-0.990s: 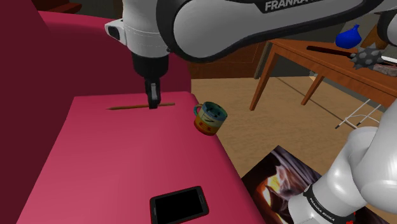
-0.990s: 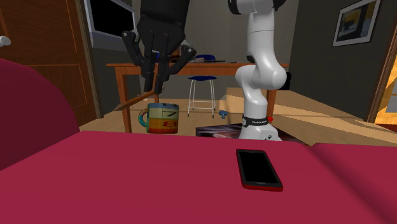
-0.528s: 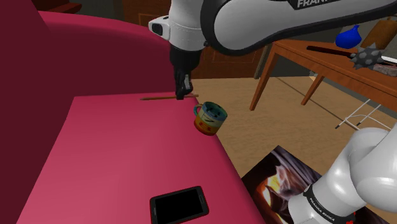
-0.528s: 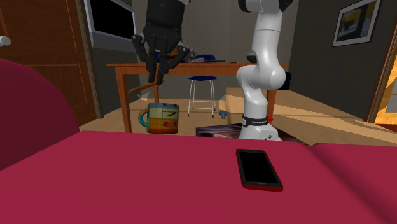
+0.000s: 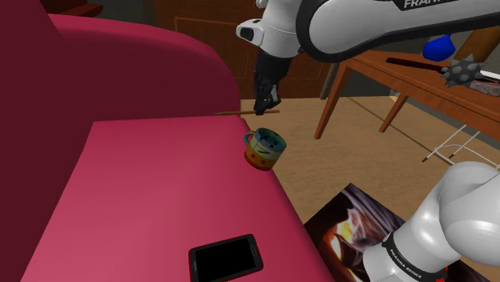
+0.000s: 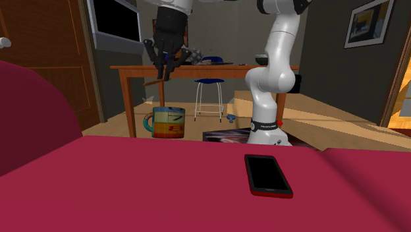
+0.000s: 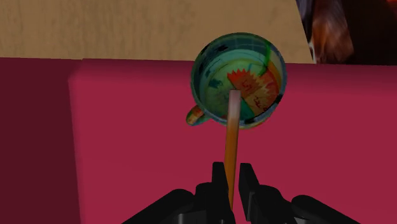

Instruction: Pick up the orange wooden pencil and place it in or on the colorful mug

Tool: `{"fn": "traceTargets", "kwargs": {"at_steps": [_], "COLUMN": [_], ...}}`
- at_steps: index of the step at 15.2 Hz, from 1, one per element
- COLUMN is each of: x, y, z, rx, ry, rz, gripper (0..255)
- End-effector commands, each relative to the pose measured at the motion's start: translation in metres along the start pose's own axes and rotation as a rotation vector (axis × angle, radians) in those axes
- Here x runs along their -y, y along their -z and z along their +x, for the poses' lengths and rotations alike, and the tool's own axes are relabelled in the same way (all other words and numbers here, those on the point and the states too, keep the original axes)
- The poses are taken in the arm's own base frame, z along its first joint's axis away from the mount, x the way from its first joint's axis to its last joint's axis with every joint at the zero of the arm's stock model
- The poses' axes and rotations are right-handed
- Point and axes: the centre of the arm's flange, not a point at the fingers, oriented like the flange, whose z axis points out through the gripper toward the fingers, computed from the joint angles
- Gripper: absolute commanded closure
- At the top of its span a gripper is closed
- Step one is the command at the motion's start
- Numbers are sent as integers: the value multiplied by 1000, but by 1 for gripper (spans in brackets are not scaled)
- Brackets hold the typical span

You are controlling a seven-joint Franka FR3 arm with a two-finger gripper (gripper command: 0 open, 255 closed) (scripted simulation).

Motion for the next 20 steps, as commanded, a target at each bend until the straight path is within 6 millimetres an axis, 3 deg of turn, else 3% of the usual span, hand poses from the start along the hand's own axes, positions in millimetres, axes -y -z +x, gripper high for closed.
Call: {"fn": "traceTargets", "kwargs": {"at_steps": [1, 3, 20], "x": [-12, -23, -3], "y": [0, -1, -86], "z": [-25, -54, -54], "rx": [-1, -1, -1], "ry": [2, 2, 2], "rz": [0, 0, 0], "gripper": [255, 255, 255]}}
